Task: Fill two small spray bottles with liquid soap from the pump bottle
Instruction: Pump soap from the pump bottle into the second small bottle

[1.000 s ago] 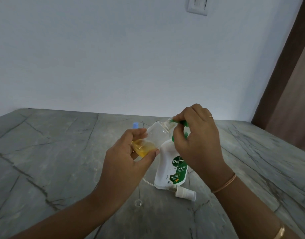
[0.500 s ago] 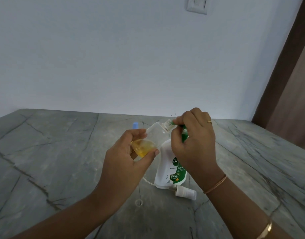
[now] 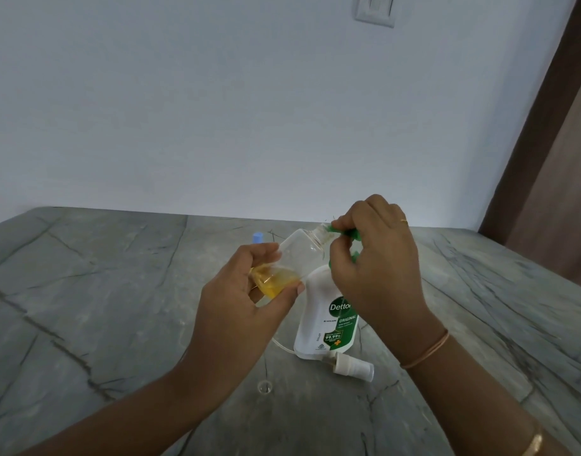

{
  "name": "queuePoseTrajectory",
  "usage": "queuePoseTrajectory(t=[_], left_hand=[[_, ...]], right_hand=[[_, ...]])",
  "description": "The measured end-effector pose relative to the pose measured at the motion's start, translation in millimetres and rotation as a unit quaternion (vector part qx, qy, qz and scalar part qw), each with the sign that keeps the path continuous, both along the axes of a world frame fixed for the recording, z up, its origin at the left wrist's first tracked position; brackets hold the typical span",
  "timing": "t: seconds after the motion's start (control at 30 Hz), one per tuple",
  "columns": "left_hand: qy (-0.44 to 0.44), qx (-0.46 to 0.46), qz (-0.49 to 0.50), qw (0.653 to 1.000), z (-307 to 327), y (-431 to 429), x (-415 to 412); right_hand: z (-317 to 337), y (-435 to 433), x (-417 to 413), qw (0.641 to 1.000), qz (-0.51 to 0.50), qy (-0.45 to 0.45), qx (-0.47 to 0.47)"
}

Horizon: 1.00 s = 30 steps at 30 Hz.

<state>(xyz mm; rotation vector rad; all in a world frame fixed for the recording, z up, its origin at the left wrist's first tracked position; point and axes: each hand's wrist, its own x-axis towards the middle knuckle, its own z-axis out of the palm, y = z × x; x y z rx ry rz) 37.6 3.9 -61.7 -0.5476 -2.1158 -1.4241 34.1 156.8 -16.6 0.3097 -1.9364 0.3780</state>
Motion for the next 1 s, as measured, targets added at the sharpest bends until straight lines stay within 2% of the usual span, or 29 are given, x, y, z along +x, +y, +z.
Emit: queuePoseTrajectory(t=[0.3, 0.57, 0.77, 1.0], left_hand=[[0.003, -0.008, 0.002, 1.0, -3, 0, -1], [-0.001, 0.013, -0.006, 1.0, 0, 0, -2], [0.007, 0.004, -0.004, 1.0, -1, 0, 0], [0.001, -0.005, -0.006, 1.0, -5, 1, -1]], right_hand=[[-9, -3, -2, 1.0, 0.001, 0.006, -0.011], [16, 5, 8, 0.997, 0.008, -0.064, 0.049], [-5, 1, -1, 1.0, 0.01, 0.003, -0.011], [-8, -1, -2, 1.0, 0.008, -0.005, -0.021]])
